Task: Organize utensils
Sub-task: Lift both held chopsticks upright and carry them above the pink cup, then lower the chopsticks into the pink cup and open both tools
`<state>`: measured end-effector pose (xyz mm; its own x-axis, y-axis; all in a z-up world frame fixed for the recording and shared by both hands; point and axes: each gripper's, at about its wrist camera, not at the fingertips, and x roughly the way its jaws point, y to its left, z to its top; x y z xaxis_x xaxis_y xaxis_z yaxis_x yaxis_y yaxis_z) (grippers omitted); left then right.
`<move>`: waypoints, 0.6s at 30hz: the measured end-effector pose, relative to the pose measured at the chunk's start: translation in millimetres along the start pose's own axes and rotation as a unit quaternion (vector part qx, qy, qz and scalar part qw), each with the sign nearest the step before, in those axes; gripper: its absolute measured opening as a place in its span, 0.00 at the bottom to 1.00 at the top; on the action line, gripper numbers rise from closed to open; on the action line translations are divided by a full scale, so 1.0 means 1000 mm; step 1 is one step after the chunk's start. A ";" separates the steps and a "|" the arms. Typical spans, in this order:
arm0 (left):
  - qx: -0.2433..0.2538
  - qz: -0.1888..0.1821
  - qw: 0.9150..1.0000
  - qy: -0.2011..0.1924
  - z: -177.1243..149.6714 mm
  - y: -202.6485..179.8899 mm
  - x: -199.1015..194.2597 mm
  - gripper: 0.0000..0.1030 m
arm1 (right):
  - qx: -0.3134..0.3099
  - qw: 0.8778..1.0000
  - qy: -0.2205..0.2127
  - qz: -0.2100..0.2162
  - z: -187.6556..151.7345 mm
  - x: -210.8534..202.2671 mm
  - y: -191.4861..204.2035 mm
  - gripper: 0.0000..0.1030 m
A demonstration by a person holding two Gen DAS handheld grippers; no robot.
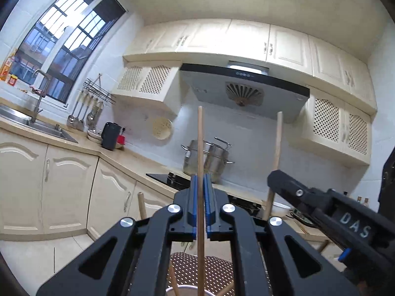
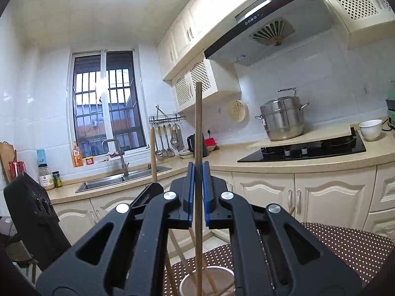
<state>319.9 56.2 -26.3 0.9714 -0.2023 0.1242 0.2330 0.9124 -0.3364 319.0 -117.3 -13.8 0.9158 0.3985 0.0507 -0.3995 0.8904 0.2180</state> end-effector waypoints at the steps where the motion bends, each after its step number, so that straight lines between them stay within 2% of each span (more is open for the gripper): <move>1: -0.002 0.002 1.000 0.001 -0.003 0.002 0.003 0.05 | 0.000 1.000 0.000 -0.001 -0.002 0.001 -0.001 0.06; 9: -0.004 0.012 1.000 0.015 -0.025 0.017 0.010 0.05 | -0.011 1.000 0.009 0.005 -0.011 0.007 -0.002 0.06; 18: 0.002 0.021 0.999 0.035 -0.034 0.028 -0.006 0.05 | -0.019 1.000 0.002 0.001 -0.008 0.008 -0.002 0.07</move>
<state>321.8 71.1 -67.9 0.9813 -0.1876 0.0434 0.1912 0.9222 -0.3362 326.9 -114.2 -21.9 0.9147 0.4014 0.0469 -0.4030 0.8973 0.1803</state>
